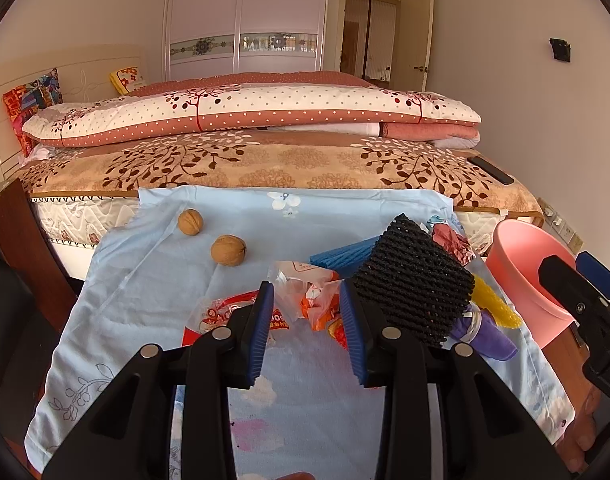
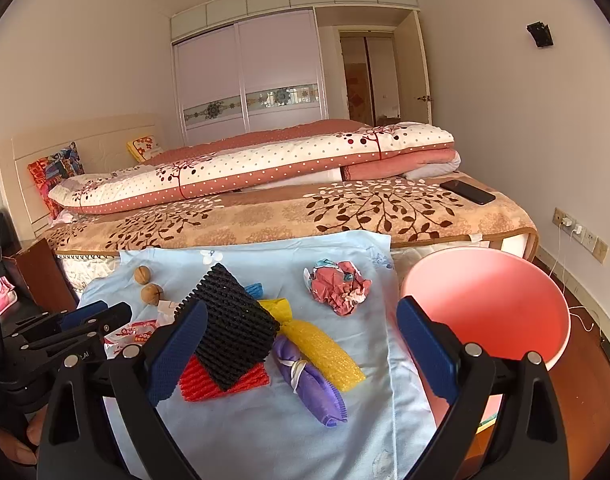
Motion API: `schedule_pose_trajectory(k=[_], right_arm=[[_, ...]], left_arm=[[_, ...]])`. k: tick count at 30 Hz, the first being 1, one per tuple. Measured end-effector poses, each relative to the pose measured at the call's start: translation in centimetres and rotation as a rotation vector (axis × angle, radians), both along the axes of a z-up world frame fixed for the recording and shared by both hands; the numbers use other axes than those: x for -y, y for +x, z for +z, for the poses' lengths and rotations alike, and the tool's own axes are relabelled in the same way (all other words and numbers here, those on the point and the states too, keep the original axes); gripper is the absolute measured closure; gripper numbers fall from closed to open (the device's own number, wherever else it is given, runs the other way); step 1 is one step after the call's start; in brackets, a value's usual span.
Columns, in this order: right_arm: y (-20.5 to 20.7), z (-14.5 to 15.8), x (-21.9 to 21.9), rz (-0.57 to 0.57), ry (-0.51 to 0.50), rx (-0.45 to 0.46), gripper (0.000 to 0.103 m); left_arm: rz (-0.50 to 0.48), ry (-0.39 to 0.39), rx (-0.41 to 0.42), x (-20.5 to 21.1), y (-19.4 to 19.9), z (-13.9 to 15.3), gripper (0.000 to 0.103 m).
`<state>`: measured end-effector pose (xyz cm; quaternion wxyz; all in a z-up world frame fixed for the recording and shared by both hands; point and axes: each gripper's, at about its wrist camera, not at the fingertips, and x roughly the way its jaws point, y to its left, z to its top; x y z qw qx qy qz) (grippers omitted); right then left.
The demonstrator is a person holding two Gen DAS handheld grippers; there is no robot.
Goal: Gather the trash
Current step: 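Grasp the black mesh foam sleeve with the left tool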
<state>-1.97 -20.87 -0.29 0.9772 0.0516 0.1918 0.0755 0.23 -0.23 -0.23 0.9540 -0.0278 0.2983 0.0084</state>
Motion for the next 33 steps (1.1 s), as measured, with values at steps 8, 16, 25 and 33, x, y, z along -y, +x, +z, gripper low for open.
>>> schedule_pose_trajectory(k=[8,16,25,33], right_arm=[[0.03,0.03,0.09,0.007,0.009,0.005,0.009],[0.12,-0.07,-0.04,0.002,-0.001,0.001,0.009],[0.63,-0.43,0.41,-0.014,0.02,-0.03,0.009],[0.23,-0.41,0.27,-0.012,0.009,-0.004,0.009]], left_arm=[[0.0,-0.001,0.0,-0.05,0.0,0.0,0.068],[0.0,-0.004,-0.001,0.12,-0.3,-0.02,0.068],[0.0,-0.006,-0.003,0.03,-0.28,-0.04,0.068],[0.0,-0.006,-0.003,-0.01,-0.17,-0.19,0.068]])
